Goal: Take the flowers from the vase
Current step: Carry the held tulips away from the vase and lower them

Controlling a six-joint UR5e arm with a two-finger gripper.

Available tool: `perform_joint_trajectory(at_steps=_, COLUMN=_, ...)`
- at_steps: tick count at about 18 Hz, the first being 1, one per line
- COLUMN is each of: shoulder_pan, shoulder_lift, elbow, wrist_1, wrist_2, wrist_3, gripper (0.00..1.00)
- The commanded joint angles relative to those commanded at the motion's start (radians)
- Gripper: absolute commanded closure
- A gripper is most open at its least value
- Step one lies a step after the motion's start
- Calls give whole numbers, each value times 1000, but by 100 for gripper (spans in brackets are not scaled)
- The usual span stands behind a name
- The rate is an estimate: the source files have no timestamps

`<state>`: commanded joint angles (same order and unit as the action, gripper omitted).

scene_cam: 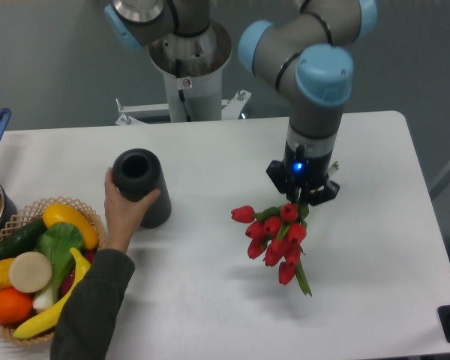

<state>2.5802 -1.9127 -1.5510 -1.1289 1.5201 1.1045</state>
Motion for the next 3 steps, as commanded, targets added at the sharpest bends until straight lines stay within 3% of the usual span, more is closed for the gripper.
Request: perform_joint_trajectory(at_steps=3, shoulder_pan=-11, shoulder_lift=-8, elbow=11, wrist_1=-6, wrist_2=21, wrist_3=-5, gripper=96)
